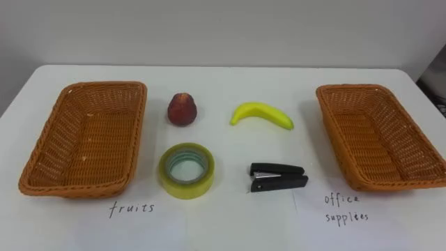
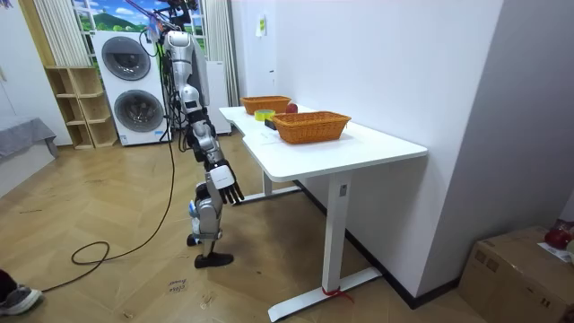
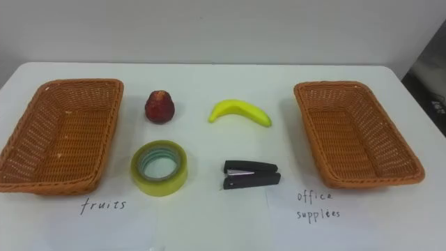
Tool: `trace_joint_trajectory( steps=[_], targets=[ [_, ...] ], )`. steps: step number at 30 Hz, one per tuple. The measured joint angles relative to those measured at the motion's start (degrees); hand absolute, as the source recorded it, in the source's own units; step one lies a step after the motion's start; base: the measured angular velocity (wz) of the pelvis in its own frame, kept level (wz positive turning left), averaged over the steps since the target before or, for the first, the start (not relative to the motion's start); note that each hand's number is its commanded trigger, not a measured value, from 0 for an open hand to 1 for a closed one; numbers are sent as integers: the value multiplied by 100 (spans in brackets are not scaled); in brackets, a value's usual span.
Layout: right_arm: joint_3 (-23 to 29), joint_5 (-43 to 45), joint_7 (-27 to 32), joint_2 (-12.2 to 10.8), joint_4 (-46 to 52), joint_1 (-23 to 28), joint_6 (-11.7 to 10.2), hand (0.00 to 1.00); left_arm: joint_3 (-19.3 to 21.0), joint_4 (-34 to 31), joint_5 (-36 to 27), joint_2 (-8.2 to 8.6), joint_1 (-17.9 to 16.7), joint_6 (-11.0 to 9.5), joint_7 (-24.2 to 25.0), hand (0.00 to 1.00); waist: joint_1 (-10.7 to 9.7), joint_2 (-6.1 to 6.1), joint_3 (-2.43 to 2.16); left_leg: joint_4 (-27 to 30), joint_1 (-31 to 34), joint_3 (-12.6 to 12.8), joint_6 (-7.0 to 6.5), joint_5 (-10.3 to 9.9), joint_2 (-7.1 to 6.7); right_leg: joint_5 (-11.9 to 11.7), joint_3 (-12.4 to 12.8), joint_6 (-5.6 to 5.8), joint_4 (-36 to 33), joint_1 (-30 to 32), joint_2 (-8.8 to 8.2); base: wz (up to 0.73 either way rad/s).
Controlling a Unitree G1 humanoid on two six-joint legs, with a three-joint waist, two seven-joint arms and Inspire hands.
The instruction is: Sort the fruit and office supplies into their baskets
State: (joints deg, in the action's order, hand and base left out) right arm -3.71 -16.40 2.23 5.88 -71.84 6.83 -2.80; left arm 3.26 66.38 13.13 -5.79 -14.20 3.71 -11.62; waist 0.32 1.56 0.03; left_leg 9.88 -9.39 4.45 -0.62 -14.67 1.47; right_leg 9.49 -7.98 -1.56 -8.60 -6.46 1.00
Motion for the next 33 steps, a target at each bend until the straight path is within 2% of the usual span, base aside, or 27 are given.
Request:
trace_joint_trajectory(
  steps=[10, 15, 28, 33],
  targets=[
    [-6, -17, -85, -4, 15, -5, 42, 0, 0, -60, 51, -6, -13, 14, 104, 0, 11, -3, 2, -4, -4, 4, 0, 0, 0, 3, 49, 2, 2, 1, 3, 0],
    [-5, -34, -170, -4, 5, -8, 43, 0, -2, -35, 53, -6, -26, 130, 112, 0, 9, -5, 4, -22, -15, 8, 0, 0, -2, 7, 85, 5, 3, -7, 12, 0],
    [-5, -170, -165, -12, -49, -26, 42, 0, -7, -19, 92, 3, -41, 137, 123, 0, 9, -3, 9, -22, -28, 9, 0, 0, -2, 9, 99, 7, 8, -6, 11, 0],
    [16, -764, -148, -24, -196, -6, 42, 0, 9, 59, 108, 17, -39, 132, 121, 0, 8, -11, 18, -22, -61, 11, 0, 0, -3, 9, 98, 7, 12, -50, 12, 0]
  ],
)
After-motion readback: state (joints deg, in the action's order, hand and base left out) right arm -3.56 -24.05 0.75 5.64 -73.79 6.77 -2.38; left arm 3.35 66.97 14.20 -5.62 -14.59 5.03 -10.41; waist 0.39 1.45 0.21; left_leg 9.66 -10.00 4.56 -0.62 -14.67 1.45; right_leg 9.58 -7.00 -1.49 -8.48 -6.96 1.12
